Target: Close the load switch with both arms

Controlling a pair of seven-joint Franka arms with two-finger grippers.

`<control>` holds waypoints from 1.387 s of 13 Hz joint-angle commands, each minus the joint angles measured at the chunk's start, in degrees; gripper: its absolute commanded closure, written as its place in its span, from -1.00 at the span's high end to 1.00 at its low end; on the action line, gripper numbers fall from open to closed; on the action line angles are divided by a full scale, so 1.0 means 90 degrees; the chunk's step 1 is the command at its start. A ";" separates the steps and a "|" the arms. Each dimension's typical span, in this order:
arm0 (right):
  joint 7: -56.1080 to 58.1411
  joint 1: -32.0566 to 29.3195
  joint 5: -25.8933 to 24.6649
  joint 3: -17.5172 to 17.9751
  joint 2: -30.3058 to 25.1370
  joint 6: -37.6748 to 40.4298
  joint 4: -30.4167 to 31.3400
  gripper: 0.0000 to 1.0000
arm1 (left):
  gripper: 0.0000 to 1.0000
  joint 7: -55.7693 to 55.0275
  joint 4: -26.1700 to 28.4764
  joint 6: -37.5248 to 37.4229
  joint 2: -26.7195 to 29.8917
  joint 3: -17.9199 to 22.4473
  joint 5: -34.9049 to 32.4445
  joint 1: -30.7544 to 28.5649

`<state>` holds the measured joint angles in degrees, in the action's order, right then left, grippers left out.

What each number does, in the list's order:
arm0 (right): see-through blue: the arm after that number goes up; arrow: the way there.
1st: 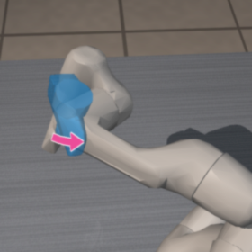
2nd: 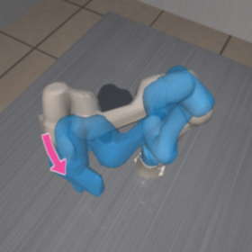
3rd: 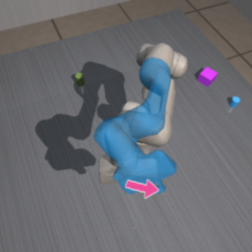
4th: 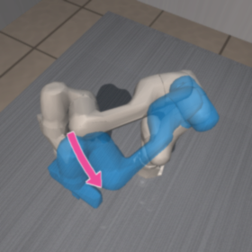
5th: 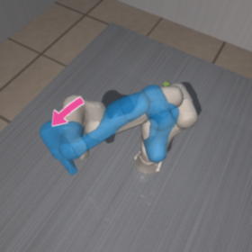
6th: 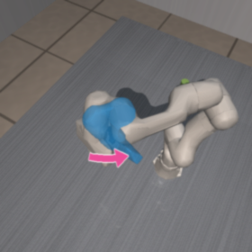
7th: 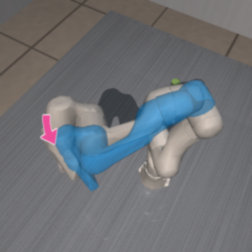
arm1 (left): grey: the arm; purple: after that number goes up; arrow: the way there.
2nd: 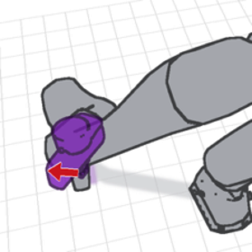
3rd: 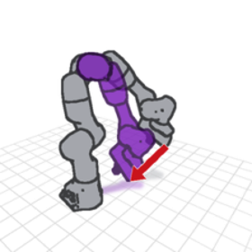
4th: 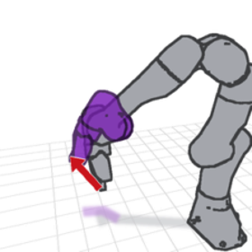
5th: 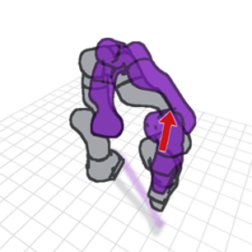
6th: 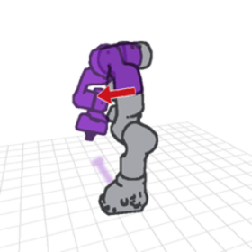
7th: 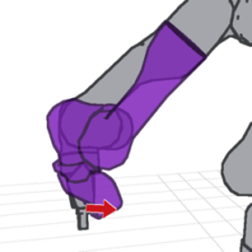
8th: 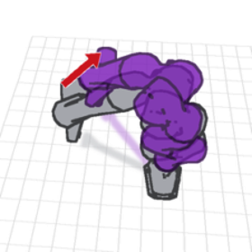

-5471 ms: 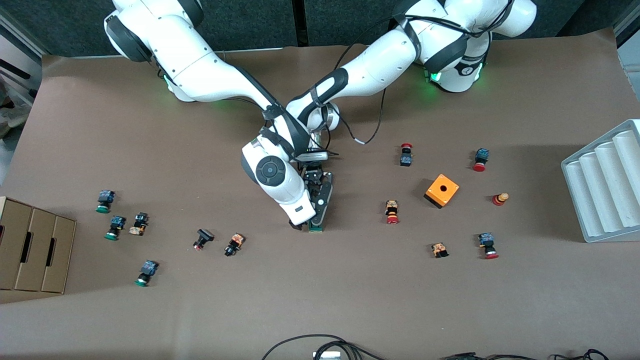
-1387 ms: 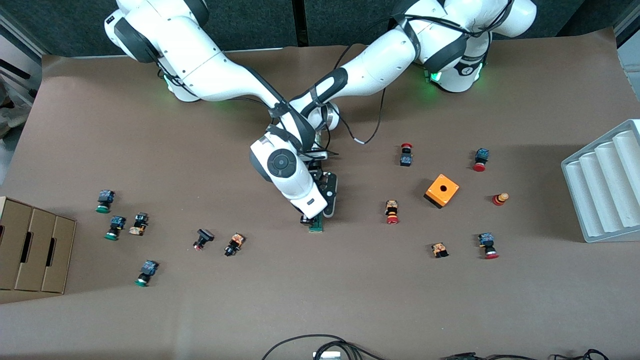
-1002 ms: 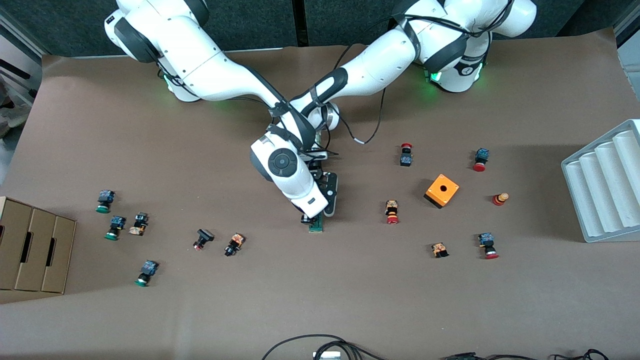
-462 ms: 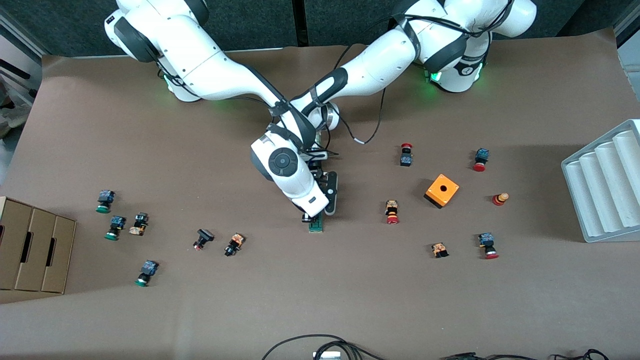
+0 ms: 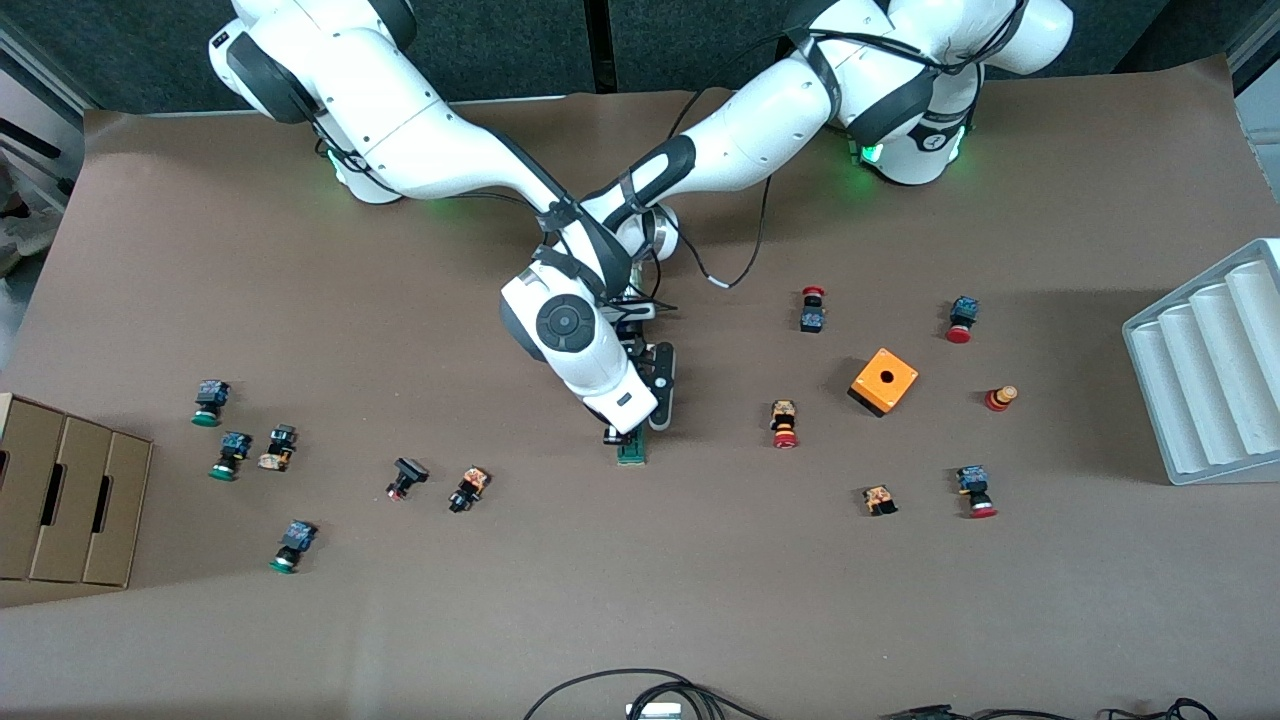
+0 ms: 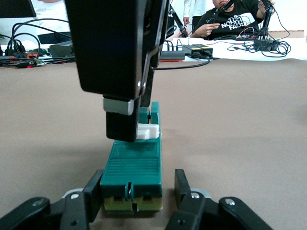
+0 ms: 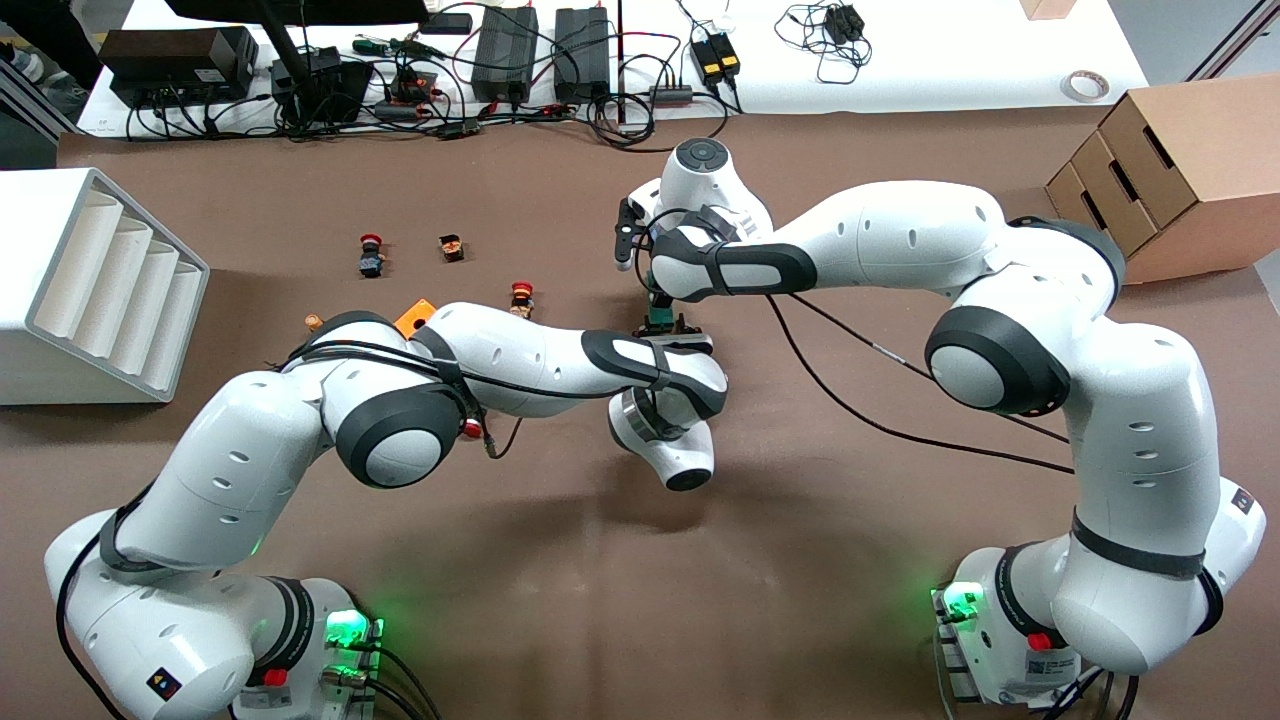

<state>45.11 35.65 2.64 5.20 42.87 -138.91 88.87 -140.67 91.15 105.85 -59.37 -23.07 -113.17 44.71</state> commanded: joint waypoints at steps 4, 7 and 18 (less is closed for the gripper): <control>0.0037 -0.0123 -0.0244 -0.0090 -0.0056 -0.0210 -0.0059 0.21 | 0.30 0.0044 -0.0049 -0.0071 -0.0064 0.0044 -0.0062 0.0081; 0.0037 -0.0132 -0.0244 -0.0090 -0.0056 -0.0210 -0.0069 0.21 | 0.30 0.0044 -0.0049 -0.0071 -0.0064 0.0044 -0.0062 0.0081; 0.0182 -0.0142 -0.0254 -0.0099 -0.0047 -0.0220 -0.0069 0.06 | 0.29 0.0054 -0.0049 -0.0071 -0.0064 0.0044 -0.0062 0.0081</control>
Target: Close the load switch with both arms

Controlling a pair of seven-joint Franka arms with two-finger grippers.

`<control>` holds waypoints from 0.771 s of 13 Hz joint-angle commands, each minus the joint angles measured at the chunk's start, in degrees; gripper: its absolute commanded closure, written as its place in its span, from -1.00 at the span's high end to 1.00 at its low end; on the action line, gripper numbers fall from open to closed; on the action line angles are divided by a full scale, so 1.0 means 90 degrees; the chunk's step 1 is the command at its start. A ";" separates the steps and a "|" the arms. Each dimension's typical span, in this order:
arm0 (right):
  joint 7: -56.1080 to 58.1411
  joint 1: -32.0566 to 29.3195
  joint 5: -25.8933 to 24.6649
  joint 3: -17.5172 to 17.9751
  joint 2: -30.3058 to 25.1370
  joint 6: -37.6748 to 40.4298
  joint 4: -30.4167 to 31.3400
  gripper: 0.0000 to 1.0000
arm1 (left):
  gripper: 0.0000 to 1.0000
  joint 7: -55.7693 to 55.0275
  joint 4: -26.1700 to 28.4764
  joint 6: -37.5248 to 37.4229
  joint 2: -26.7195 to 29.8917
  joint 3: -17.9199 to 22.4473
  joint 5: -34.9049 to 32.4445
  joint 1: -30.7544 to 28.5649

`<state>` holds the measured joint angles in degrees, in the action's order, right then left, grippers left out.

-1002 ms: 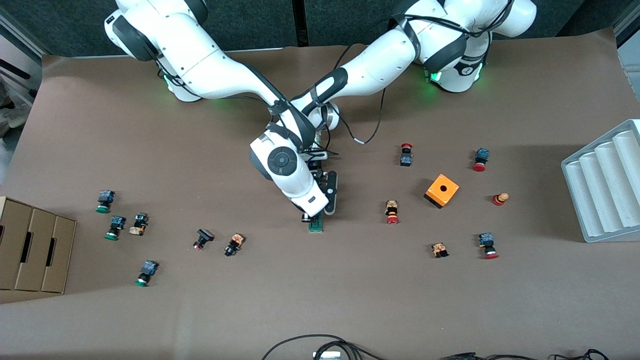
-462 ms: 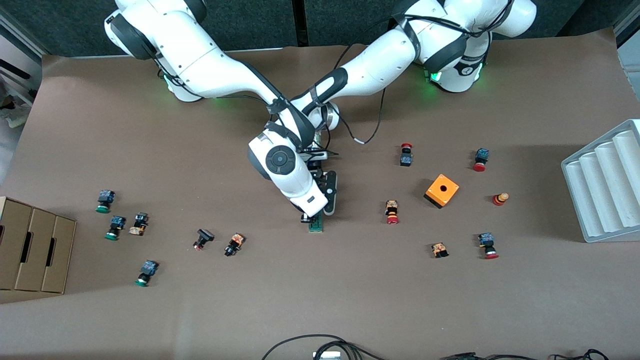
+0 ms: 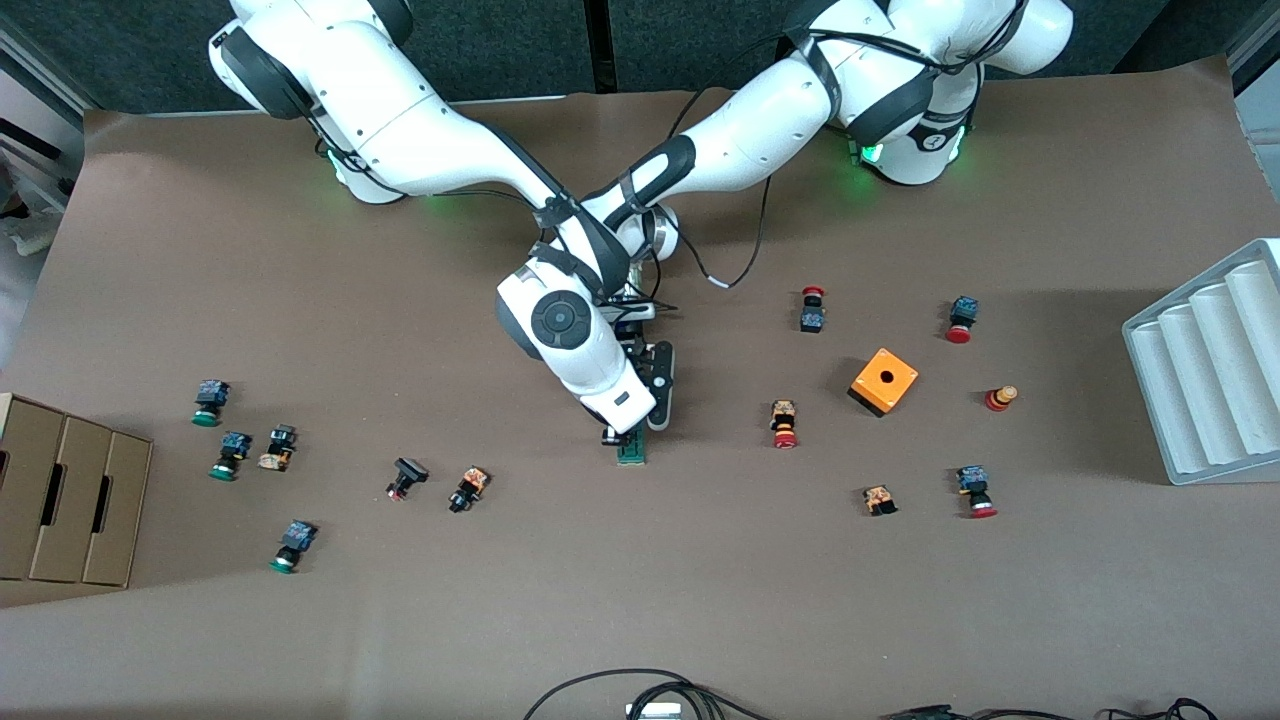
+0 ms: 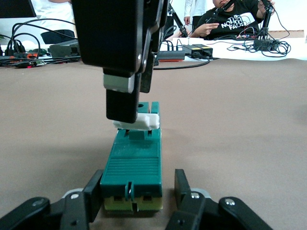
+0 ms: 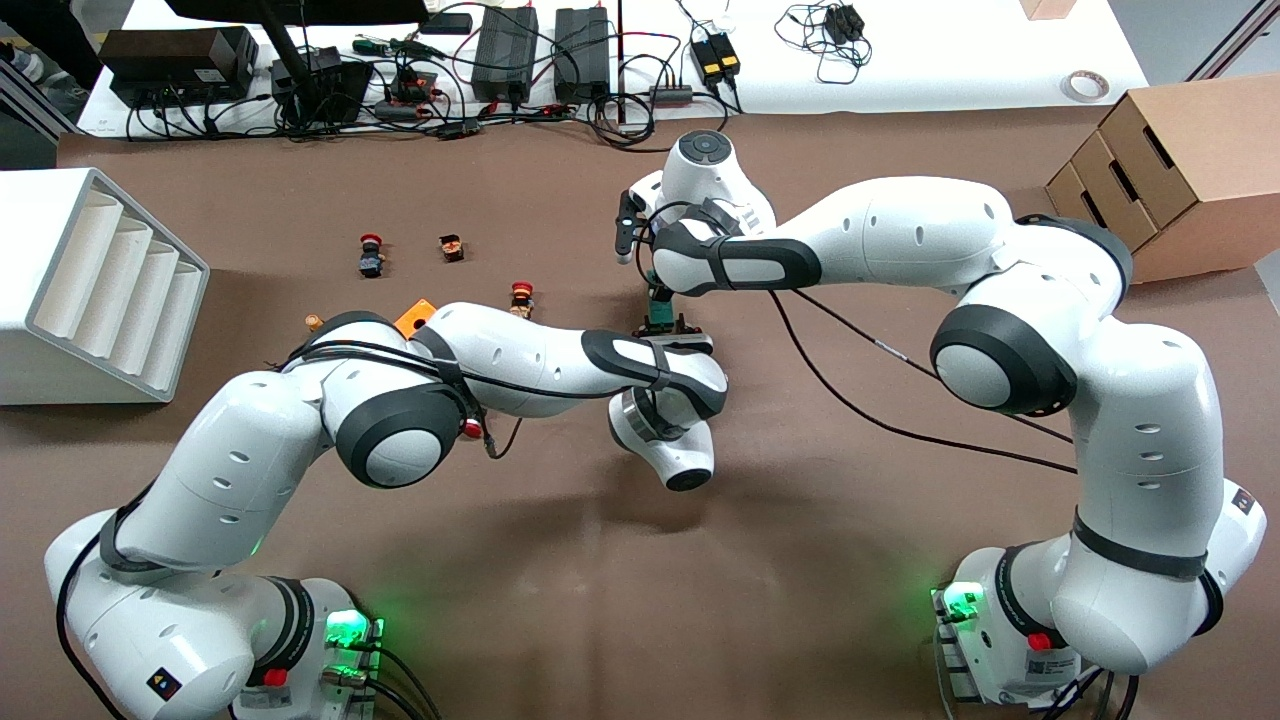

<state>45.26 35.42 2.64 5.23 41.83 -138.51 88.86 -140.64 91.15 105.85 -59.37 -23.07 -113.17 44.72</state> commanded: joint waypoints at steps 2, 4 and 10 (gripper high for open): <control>0.0206 -0.0118 -0.0254 -0.0102 0.0069 -0.0274 -0.0069 0.05 | 0.29 0.0050 -0.0039 -0.0071 -0.0064 0.0044 -0.0062 0.0080; 0.0196 -0.0118 -0.0254 -0.0102 0.0069 -0.0284 -0.0078 0.04 | 0.29 0.0050 -0.0049 -0.0071 -0.0064 0.0034 -0.0062 0.0080; 0.0254 -0.0118 -0.0264 -0.0102 0.0069 -0.0294 -0.0069 -0.04 | 0.29 0.0060 -0.0049 -0.0071 -0.0064 0.0044 -0.0062 0.0080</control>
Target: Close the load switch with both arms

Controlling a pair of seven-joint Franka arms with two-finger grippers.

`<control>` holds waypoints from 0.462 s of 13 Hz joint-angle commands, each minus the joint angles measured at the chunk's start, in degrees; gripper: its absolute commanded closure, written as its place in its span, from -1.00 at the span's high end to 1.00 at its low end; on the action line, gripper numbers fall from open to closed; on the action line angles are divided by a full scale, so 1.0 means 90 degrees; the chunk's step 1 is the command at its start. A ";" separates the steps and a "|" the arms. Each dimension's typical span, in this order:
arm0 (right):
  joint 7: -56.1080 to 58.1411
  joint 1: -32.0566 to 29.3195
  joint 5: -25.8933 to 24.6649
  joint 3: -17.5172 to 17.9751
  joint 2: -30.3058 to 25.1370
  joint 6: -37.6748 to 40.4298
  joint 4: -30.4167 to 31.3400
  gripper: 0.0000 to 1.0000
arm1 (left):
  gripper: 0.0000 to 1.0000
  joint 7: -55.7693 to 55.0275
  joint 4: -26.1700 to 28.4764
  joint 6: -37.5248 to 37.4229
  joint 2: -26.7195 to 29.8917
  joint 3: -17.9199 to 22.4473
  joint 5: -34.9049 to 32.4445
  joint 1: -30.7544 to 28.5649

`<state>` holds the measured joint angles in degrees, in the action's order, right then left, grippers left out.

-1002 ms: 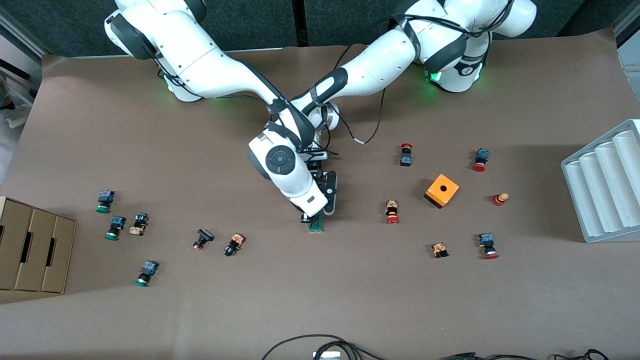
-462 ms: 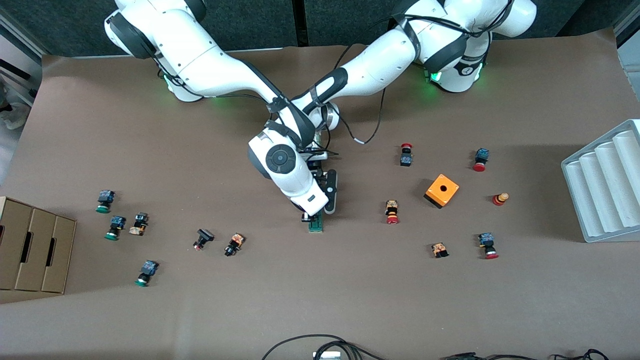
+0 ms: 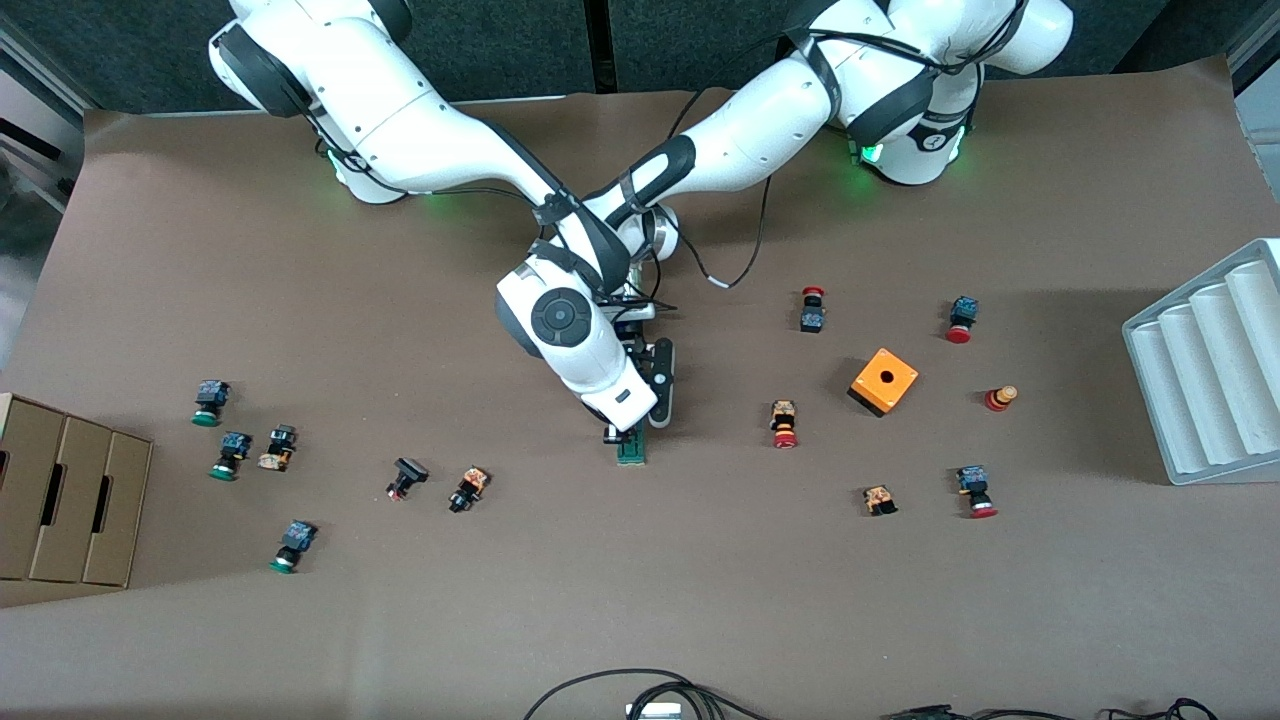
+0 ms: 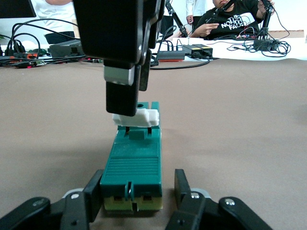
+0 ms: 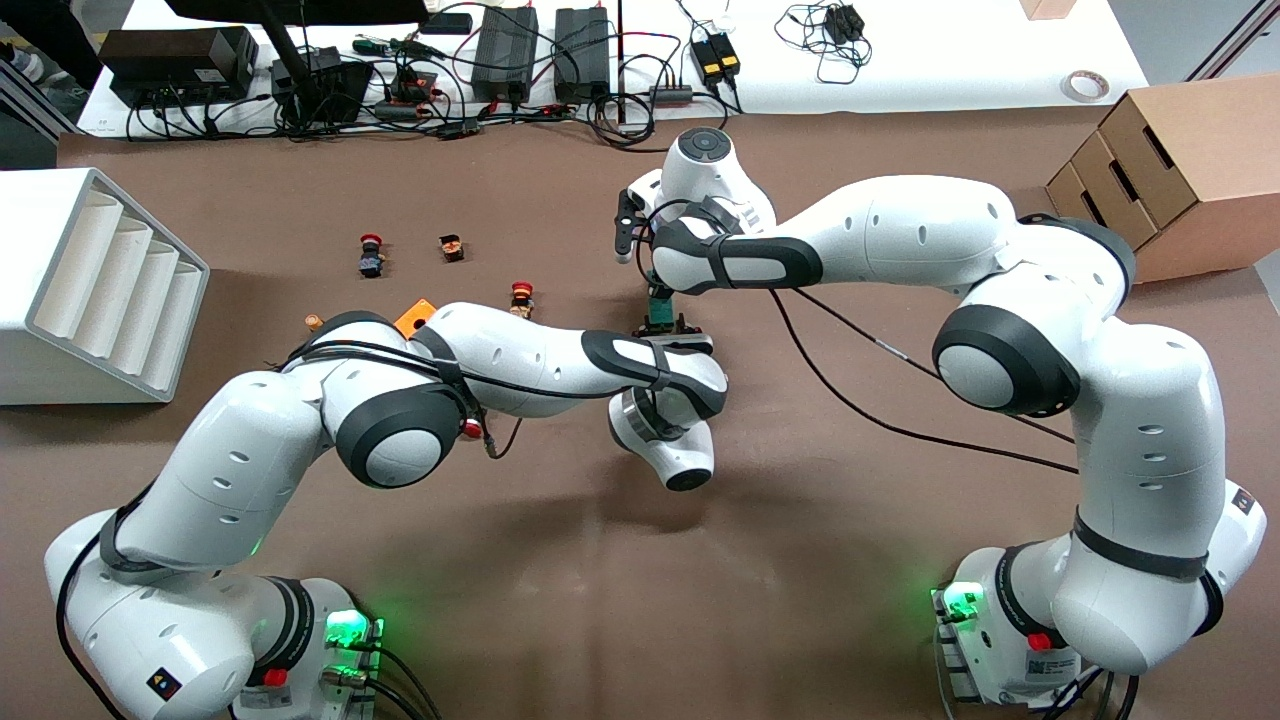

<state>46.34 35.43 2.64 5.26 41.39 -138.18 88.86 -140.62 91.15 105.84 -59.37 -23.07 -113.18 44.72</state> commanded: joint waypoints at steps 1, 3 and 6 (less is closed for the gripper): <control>0.0134 -0.0118 -0.0264 -0.0106 0.0118 -0.0331 -0.0068 -0.05 | 0.29 0.0058 -0.0049 -0.0071 -0.0064 0.0044 -0.0061 0.0080; 0.0134 -0.0109 -0.0254 -0.0106 0.0147 -0.0331 -0.0068 -0.11 | 0.29 0.0058 -0.0049 -0.0071 -0.0064 0.0044 -0.0061 0.0080; 0.0124 -0.0089 -0.0254 -0.0116 0.0177 -0.0350 -0.0068 -0.18 | 0.29 0.0058 -0.0049 -0.0071 -0.0064 0.0044 -0.0061 0.0080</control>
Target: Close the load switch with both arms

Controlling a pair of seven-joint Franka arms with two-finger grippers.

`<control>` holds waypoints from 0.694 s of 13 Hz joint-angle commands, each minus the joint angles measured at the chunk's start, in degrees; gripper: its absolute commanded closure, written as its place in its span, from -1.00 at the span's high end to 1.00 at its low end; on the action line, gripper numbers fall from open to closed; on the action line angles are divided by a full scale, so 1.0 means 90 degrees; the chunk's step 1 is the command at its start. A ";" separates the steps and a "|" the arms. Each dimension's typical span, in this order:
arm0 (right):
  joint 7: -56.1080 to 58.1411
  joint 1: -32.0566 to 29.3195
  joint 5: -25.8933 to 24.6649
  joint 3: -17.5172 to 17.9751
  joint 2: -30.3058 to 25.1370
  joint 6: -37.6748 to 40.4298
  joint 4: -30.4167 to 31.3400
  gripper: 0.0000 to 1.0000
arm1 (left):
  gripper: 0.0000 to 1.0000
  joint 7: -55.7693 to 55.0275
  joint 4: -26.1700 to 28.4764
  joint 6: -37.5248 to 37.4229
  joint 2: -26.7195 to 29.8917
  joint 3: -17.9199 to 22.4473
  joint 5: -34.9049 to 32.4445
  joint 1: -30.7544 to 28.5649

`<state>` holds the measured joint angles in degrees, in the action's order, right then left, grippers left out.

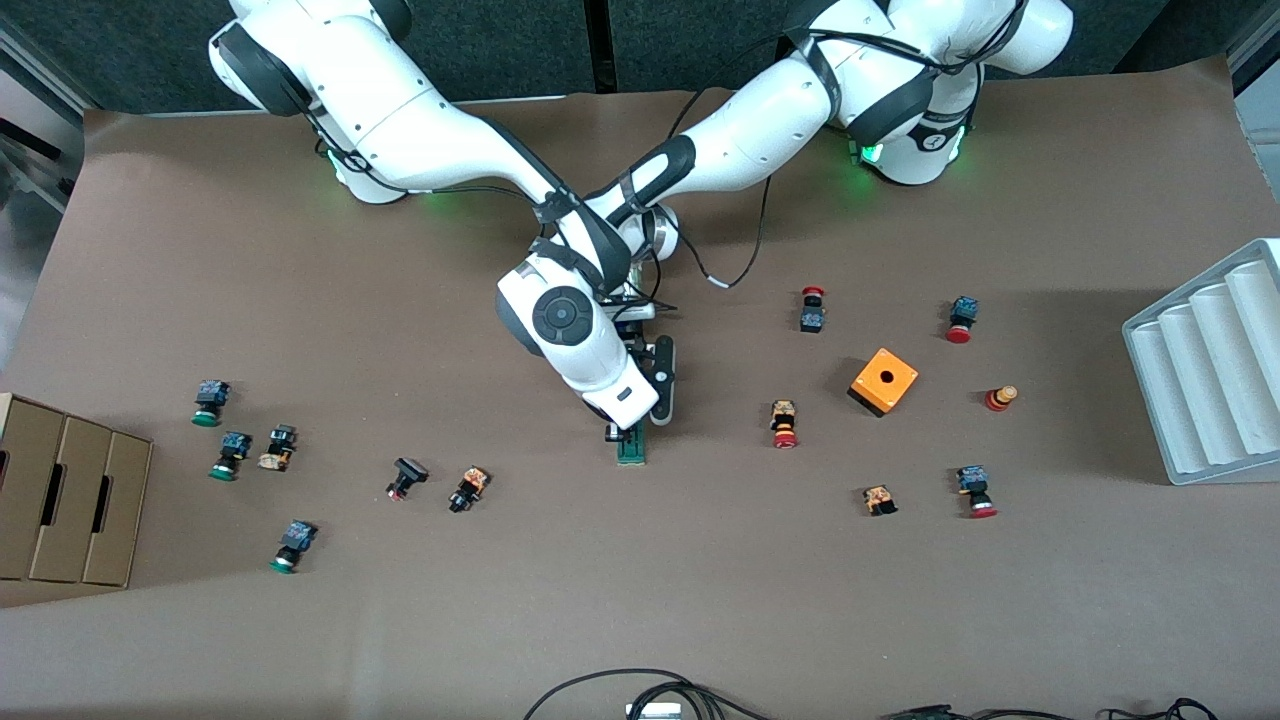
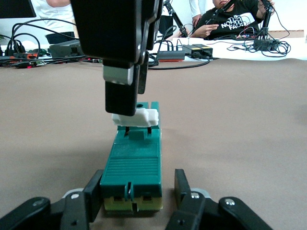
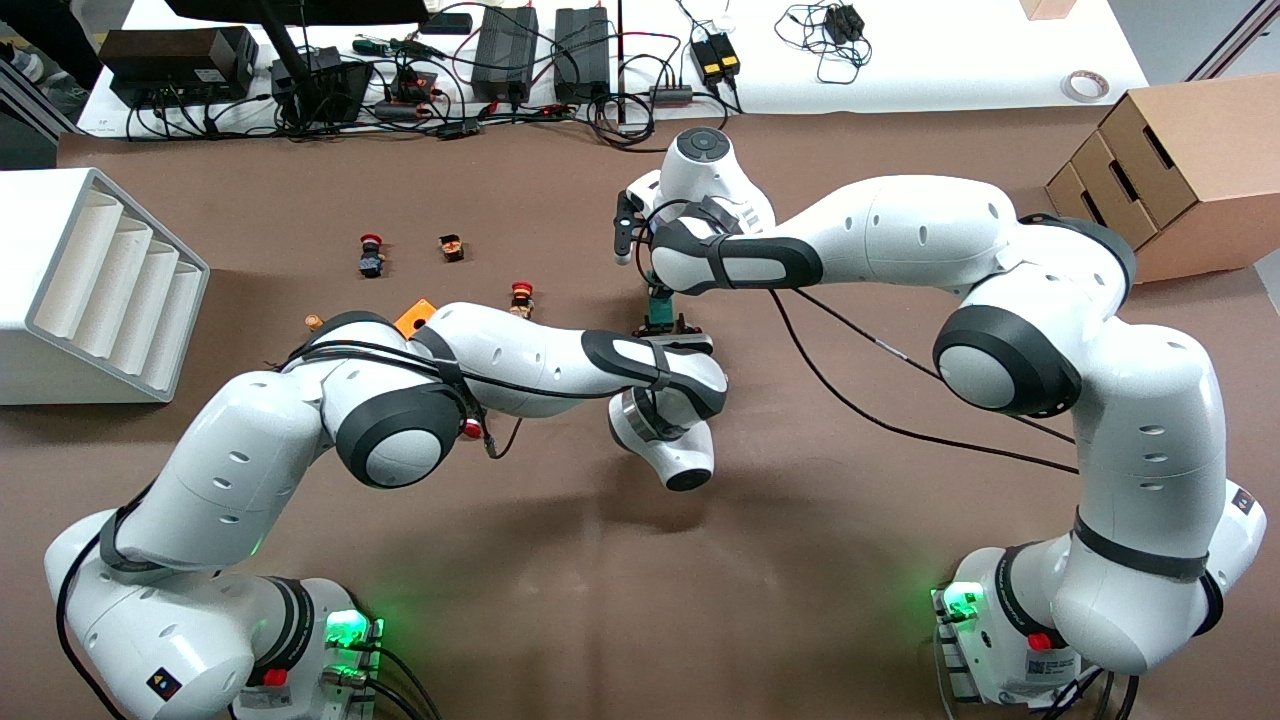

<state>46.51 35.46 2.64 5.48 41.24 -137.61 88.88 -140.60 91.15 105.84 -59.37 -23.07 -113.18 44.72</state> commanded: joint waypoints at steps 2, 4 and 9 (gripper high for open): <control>0.0115 -0.0092 -0.0264 -0.0140 0.0203 -0.0423 -0.0071 -0.19 | 0.29 0.0056 -0.0049 -0.0071 -0.0064 0.0043 -0.0061 0.0080; 0.0115 -0.0092 -0.0274 -0.0140 0.0223 -0.0423 -0.0071 -0.22 | 0.29 0.0056 -0.0049 -0.0071 -0.0064 0.0043 -0.0061 0.0080; 0.0223 -0.0111 -0.0264 -0.0227 0.0223 -0.0423 -0.0129 -0.27 | 0.28 0.0056 -0.0049 -0.0071 -0.0064 0.0043 -0.0061 0.0080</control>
<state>46.91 35.46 2.64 5.54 41.14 -137.42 88.98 -140.58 91.15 105.84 -59.37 -23.06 -113.20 44.73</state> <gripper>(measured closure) 0.626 0.357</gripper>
